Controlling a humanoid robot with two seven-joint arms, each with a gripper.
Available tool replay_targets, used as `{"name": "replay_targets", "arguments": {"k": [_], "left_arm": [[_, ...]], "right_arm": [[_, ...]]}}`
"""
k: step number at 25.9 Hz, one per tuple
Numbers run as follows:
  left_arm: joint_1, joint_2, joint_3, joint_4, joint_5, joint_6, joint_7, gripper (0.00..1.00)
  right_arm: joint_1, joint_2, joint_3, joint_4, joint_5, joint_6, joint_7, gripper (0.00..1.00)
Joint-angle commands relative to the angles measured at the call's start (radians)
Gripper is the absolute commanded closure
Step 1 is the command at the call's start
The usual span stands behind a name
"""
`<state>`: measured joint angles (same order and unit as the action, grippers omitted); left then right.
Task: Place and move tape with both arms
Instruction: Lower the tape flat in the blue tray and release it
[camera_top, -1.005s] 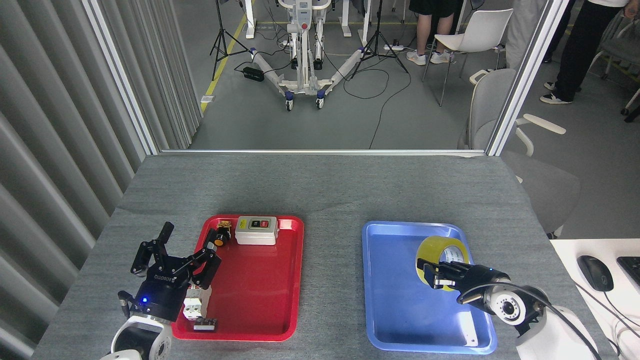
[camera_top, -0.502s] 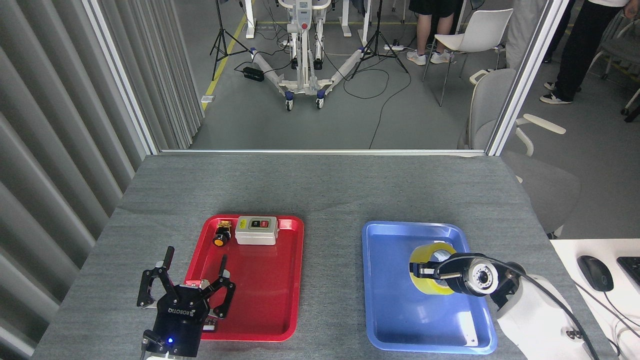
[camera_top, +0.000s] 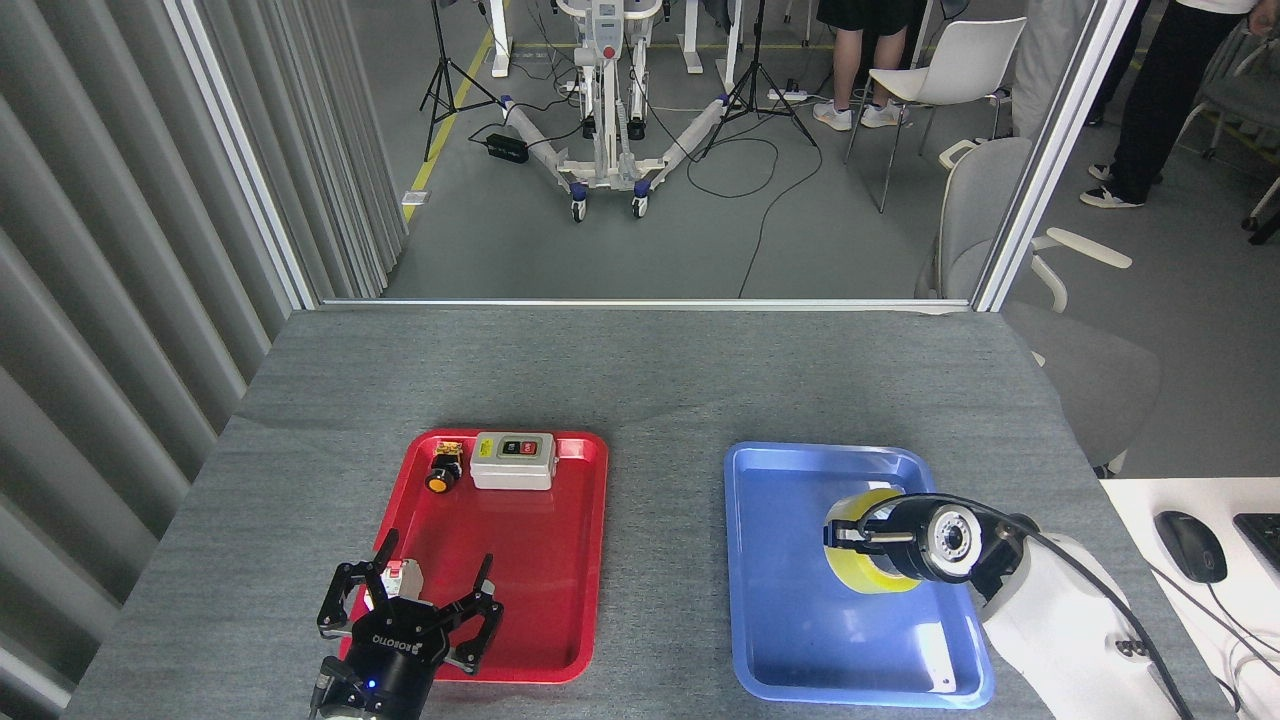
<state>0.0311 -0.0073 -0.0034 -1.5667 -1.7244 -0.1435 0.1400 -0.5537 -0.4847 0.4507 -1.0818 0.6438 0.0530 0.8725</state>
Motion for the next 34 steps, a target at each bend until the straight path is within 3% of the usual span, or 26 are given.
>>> {"name": "replay_targets", "arguments": {"k": [1, 10, 16, 25, 34], "left_arm": [[-0.003, -0.002, 0.003, -0.003, 0.006, 0.008, -0.005, 0.0], [-0.022, 0.01, 0.022, -0.004, 0.008, 0.008, -0.002, 0.0], [-0.043, 0.016, 0.025, -0.004, 0.006, 0.01, -0.002, 0.0], [-0.054, 0.026, 0.037, -0.004, 0.006, 0.01, -0.002, 0.0], [-0.057, 0.03, 0.048, -0.003, 0.008, 0.009, -0.002, 0.0]], "right_arm": [[-0.002, 0.024, 0.0, 0.016, 0.004, 0.004, 0.0, 0.89], [-0.002, 0.058, 0.013, 0.022, 0.014, 0.005, -0.009, 0.86], [-0.003, 0.058, 0.011, 0.026, 0.019, 0.007, -0.009, 0.77], [-0.005, 0.058, 0.009, 0.045, 0.036, 0.008, -0.01, 0.76], [-0.008, 0.058, 0.008, 0.045, 0.051, 0.01, -0.012, 0.52]]}}
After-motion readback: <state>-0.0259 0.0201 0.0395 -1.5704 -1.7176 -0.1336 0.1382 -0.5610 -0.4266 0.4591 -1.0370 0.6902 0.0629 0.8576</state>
